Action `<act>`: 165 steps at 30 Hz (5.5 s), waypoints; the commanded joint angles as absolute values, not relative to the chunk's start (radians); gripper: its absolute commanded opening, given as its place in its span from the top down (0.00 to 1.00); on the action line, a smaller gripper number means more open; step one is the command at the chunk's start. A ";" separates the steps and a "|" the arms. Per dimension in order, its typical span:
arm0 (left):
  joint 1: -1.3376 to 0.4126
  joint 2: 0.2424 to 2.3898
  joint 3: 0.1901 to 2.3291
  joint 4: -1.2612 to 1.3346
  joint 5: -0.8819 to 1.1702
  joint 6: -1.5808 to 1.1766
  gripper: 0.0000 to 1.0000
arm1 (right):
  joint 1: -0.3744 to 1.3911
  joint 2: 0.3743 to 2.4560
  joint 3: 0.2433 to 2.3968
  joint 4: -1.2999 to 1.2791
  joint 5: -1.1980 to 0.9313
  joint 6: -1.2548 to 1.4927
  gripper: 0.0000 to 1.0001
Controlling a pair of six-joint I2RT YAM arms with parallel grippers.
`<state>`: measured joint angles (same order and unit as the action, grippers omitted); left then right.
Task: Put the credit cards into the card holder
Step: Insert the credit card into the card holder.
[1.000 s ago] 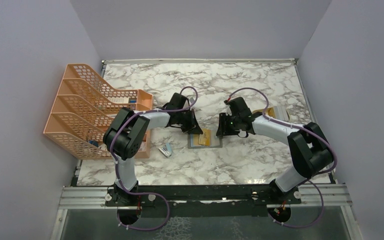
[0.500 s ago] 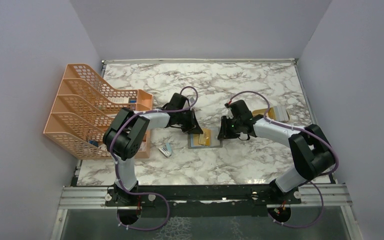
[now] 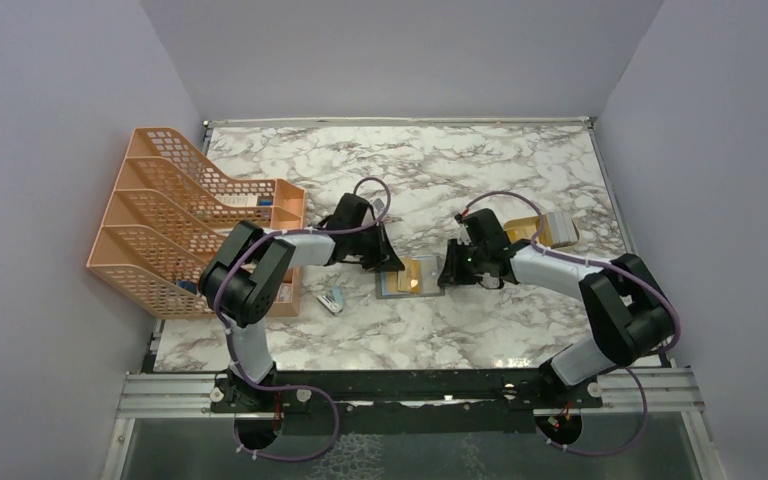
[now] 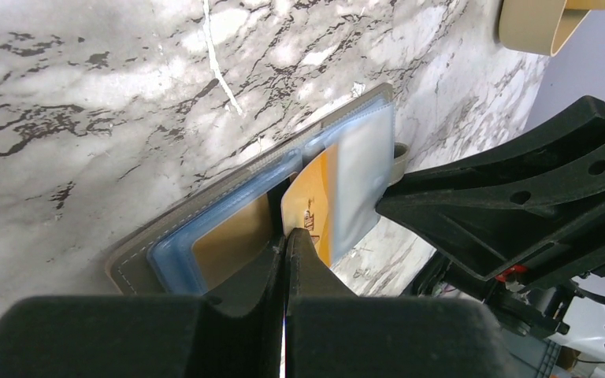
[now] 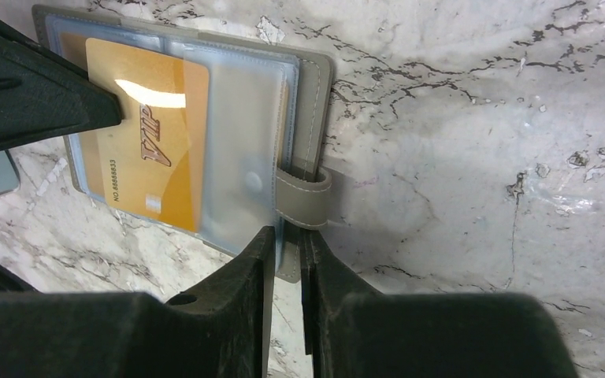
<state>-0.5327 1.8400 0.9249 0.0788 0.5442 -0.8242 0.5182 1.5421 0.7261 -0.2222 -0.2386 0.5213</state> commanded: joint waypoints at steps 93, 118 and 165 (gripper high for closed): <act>-0.626 1.723 0.827 0.180 0.478 -0.856 0.43 | 0.522 1.473 0.597 -0.052 -0.380 0.626 0.69; -0.719 1.660 0.886 0.149 0.395 -0.881 0.40 | 0.522 1.379 0.562 -0.073 -0.333 0.617 0.68; -0.738 1.802 0.970 0.101 0.382 -0.904 0.32 | 0.521 1.431 0.522 -0.008 -0.311 0.626 0.84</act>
